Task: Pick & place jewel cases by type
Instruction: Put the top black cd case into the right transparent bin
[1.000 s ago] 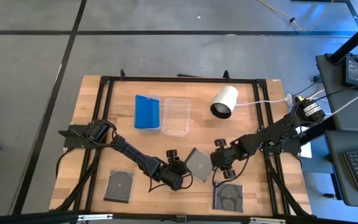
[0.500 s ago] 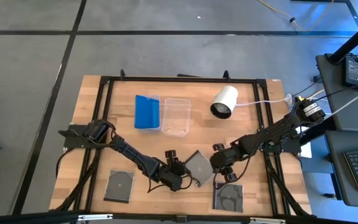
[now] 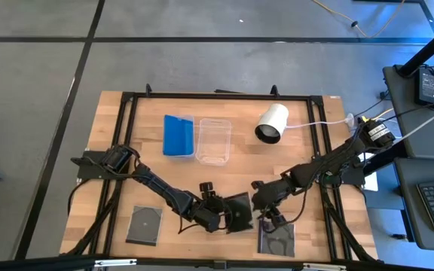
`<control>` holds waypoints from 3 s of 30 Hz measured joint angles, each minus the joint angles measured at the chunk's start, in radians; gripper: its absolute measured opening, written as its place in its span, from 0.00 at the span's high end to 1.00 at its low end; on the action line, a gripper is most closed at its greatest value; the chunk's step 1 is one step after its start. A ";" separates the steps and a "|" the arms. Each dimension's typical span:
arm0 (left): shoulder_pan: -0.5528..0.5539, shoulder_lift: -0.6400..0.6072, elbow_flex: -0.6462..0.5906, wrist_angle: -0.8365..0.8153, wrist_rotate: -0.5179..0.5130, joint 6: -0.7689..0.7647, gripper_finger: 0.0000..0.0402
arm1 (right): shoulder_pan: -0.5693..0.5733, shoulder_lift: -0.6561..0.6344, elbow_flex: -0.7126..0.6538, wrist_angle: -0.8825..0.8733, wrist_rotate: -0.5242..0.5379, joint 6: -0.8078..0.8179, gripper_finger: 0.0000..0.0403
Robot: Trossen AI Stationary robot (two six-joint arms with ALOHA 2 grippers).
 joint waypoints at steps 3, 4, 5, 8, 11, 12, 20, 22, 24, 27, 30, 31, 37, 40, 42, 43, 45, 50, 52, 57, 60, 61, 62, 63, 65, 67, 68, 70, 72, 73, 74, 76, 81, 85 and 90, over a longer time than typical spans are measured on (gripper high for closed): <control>0.000 0.000 0.000 0.001 -0.001 0.000 0.54 | 0.001 -0.002 0.000 0.070 0.005 -0.023 0.59; 0.000 0.000 0.000 0.001 -0.002 0.000 0.54 | 0.002 -0.002 0.001 0.085 0.007 -0.032 0.59; 0.000 0.000 0.000 0.001 -0.002 0.000 0.54 | 0.001 -0.002 0.001 0.098 0.007 -0.044 0.59; 0.000 0.001 0.001 0.007 -0.003 0.000 0.54 | 0.000 0.000 0.002 0.129 0.046 -0.064 0.59; 0.002 0.004 0.004 0.024 0.004 -0.002 0.54 | -0.009 0.018 -0.005 0.122 0.139 -0.076 0.59; 0.001 0.004 0.004 0.024 0.002 -0.002 0.54 | -0.009 0.023 -0.004 0.138 0.166 -0.076 0.59; 0.001 0.004 0.004 0.019 0.002 -0.002 0.54 | -0.007 0.092 -0.004 0.178 0.174 -0.098 0.59; 0.001 0.003 0.004 0.018 0.001 -0.001 0.54 | -0.005 0.100 -0.004 0.199 0.163 -0.098 0.59; 0.001 0.003 0.004 0.016 0.001 0.000 0.54 | -0.004 0.101 -0.004 0.220 0.141 -0.098 0.59; 0.001 0.003 0.003 0.014 0.001 0.000 0.54 | -0.005 0.100 -0.004 0.212 0.106 -0.060 0.59; 0.001 0.002 0.003 0.012 0.000 0.009 0.53 | -0.009 0.097 -0.004 0.209 0.075 0.016 0.59; 0.001 0.002 0.003 0.012 0.000 0.017 0.53 | -0.012 0.097 -0.004 0.209 0.058 0.043 0.59; 0.001 0.002 0.003 0.009 -0.001 0.038 0.53 | -0.042 0.097 -0.004 0.203 -0.054 0.197 0.59; 0.001 0.002 0.003 0.009 -0.001 0.038 0.53 | -0.050 0.097 -0.004 0.202 -0.057 0.275 0.59; 0.001 0.001 0.003 0.009 -0.001 0.038 0.53 | -0.058 0.097 -0.004 0.195 -0.069 0.328 0.59; 0.001 0.001 0.003 0.009 -0.001 0.038 0.53 | -0.064 0.097 -0.004 0.193 -0.083 0.350 0.59; 0.001 0.001 0.003 0.008 -0.001 0.038 0.53 | -0.074 0.097 -0.004 0.192 -0.114 0.388 0.59; 0.001 0.001 0.003 0.008 -0.001 0.038 0.53 | -0.096 0.097 -0.004 0.192 -0.137 0.484 0.59; 0.001 0.001 0.003 0.008 -0.001 0.038 0.54 | -0.104 0.097 -0.004 0.192 -0.138 0.541 0.59; 0.001 0.001 0.003 0.008 -0.001 0.038 0.54 | -0.119 0.097 -0.005 0.208 -0.138 0.587 0.59; 0.001 0.001 0.003 0.008 -0.001 0.038 0.54 | -0.123 0.096 -0.005 0.246 -0.164 0.588 0.59; 0.001 0.001 0.003 0.008 0.000 0.038 0.54 | -0.123 0.096 -0.005 0.263 -0.169 0.588 0.59; 0.001 0.001 0.003 0.007 0.004 0.038 0.54 | -0.123 0.096 -0.005 0.282 -0.179 0.589 0.59; 0.001 0.000 0.003 0.007 0.007 0.038 0.54 | -0.123 0.096 -0.005 0.302 -0.187 0.593 0.59; 0.001 0.000 0.003 0.007 0.011 0.038 0.54 | -0.123 0.095 -0.005 0.328 -0.194 0.611 0.59; 0.001 0.000 0.003 0.007 0.011 0.038 0.54 | -0.123 0.095 -0.005 0.329 -0.195 0.615 0.59; 0.001 0.000 0.003 0.007 0.011 0.038 0.54 | -0.123 0.095 -0.005 0.328 -0.194 0.622 0.59; 0.001 0.000 0.003 0.007 0.012 0.038 0.54 | -0.123 0.095 -0.005 0.328 -0.184 0.647 0.59; 0.001 0.000 0.003 0.007 0.012 0.038 0.54 | -0.123 0.095 -0.005 0.325 -0.182 0.676 0.59; 0.001 0.000 0.003 0.007 0.012 0.038 0.54 | -0.123 0.095 -0.005 0.324 -0.182 0.692 0.59; 0.001 0.000 0.003 0.007 0.012 0.038 0.54 | -0.123 0.095 -0.005 0.324 -0.186 0.708 0.59; 0.000 0.000 0.003 0.006 0.012 0.038 0.54 | -0.123 0.095 -0.005 0.323 -0.207 0.745 0.59; 0.000 0.000 0.003 0.005 0.019 0.038 0.54 | -0.123 0.095 -0.005 0.318 -0.233 0.813 0.59; 0.000 0.000 0.003 0.000 0.022 0.027 0.54 | -0.123 0.095 -0.005 0.327 -0.230 0.820 0.59; 0.000 0.000 0.003 -0.011 0.024 0.003 0.54 | -0.123 0.095 -0.005 0.327 -0.226 0.836 0.59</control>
